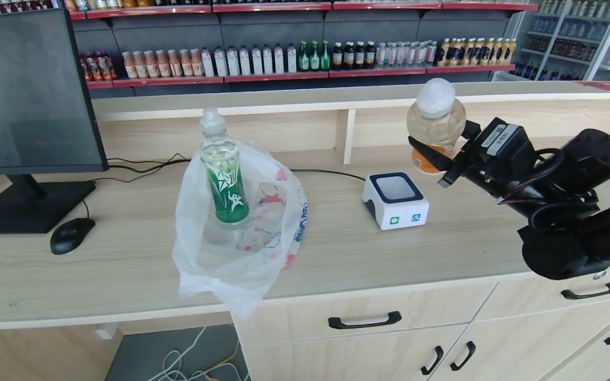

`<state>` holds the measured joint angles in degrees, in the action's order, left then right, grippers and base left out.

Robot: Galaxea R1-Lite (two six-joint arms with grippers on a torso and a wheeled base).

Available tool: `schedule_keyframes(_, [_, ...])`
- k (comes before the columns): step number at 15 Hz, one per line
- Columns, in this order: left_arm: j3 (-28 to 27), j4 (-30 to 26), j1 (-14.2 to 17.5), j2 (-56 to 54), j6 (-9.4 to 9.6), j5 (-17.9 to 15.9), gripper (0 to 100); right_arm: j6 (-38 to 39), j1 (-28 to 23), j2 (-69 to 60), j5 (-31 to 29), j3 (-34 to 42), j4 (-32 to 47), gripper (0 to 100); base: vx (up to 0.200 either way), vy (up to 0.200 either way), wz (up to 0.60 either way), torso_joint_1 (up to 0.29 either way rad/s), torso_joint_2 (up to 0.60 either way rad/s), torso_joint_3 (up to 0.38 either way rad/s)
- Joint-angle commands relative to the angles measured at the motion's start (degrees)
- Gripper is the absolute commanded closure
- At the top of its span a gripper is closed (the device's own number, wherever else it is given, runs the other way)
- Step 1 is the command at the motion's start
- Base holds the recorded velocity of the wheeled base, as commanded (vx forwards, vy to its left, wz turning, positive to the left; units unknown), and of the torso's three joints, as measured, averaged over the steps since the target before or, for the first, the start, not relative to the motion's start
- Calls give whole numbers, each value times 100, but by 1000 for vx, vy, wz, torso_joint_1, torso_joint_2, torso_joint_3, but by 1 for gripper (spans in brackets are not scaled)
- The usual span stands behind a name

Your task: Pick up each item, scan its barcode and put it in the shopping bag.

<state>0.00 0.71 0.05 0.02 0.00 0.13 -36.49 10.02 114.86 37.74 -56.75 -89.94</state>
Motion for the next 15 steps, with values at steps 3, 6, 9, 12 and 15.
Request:
schedule_keyframes(3, [0, 0, 4, -2, -26, 4, 0, -324, 255, 467, 40, -530, -6, 100, 0, 0, 0, 0, 0, 0])
schedule_keyframes(6, [0, 0, 4, 6, -9, 4, 0, -412, 325, 713, 75, -601, -6, 100, 0, 0, 0, 0, 0, 0])
schedule_keyframes(9, [0, 0, 4, -2, -18, 4, 0, -465, 202, 722, 383, -592, -6, 100, 0, 0, 0, 0, 0, 0])
schedule_keyframes(12, [0, -9, 4, -2, -9, -5, 0, -544, 184, 801, 409, -574, -6, 100, 0, 0, 0, 0, 0, 0])
schedule_keyframes(15, [0, -9, -5, -2, 0, -5, 0, -579, 26, 845, 427, -574, -6, 100, 0, 0, 0, 0, 0, 0])
